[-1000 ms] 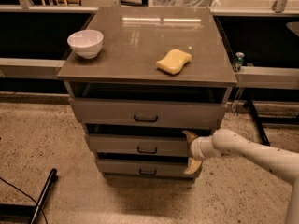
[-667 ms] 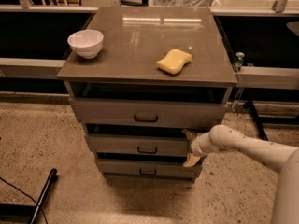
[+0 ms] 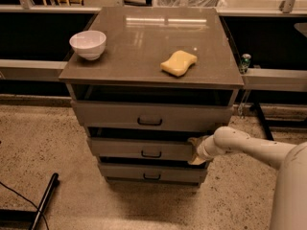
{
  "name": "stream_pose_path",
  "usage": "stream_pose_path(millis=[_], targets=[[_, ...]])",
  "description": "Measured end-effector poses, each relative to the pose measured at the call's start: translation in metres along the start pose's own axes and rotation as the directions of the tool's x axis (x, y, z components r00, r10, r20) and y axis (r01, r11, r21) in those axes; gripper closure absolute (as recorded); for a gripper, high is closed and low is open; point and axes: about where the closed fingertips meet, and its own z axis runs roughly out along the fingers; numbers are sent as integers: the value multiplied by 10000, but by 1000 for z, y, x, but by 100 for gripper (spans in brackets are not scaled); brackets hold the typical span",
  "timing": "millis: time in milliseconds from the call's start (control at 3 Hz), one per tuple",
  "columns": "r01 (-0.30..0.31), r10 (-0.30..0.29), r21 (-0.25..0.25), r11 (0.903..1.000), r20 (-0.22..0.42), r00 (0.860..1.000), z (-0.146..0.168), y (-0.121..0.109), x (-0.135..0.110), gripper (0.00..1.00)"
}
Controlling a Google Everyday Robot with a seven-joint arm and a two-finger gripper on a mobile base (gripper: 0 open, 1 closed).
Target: Open middle drawer
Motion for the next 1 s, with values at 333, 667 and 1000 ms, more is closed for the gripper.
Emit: stream_pose_path(millis=[333,667,1000], targets=[[-6,8,-171,9999,92,10000,-2,7,-2,14],[-12,69,-1087,9941,522,9986,-7,42,-9,17],[-10,73,-1136,9935,554,9984,-8,44,-10,16]])
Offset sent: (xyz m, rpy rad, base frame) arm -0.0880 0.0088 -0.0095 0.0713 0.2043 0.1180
